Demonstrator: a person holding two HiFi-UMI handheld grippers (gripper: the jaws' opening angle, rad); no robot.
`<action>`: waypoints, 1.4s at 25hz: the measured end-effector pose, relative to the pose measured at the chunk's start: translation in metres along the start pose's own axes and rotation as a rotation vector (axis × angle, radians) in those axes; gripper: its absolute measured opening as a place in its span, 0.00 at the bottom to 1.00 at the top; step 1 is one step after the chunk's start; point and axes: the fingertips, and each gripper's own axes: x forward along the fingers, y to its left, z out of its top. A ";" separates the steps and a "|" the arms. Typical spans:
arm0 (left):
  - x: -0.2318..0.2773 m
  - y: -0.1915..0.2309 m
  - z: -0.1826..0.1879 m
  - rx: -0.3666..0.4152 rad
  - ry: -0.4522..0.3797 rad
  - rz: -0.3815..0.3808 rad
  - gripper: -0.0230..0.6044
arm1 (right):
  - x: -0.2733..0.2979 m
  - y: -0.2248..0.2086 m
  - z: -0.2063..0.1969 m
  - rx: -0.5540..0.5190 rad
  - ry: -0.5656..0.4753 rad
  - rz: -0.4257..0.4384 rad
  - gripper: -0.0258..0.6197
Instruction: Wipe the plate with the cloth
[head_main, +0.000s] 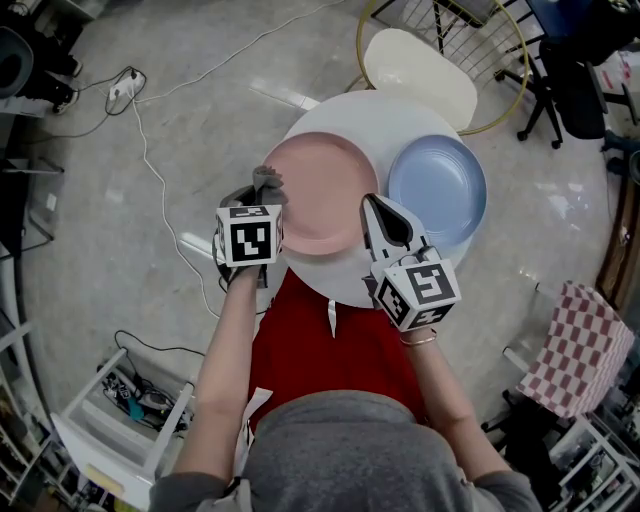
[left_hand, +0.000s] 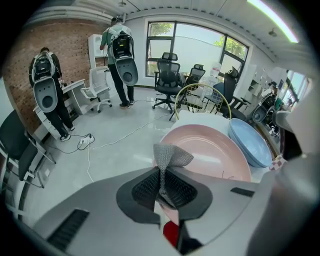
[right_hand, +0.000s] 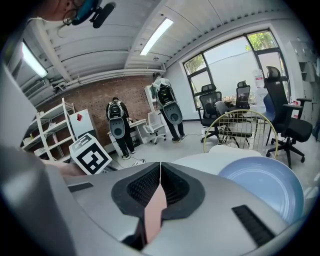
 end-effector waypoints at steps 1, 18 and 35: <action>-0.004 -0.002 0.000 -0.003 -0.004 -0.009 0.09 | -0.003 -0.003 0.001 0.003 -0.007 -0.010 0.09; 0.012 -0.146 -0.006 0.236 0.041 -0.296 0.09 | -0.062 -0.058 -0.010 0.104 -0.073 -0.198 0.09; 0.032 -0.183 -0.024 0.273 0.139 -0.271 0.09 | -0.061 -0.081 -0.012 0.104 -0.039 -0.125 0.09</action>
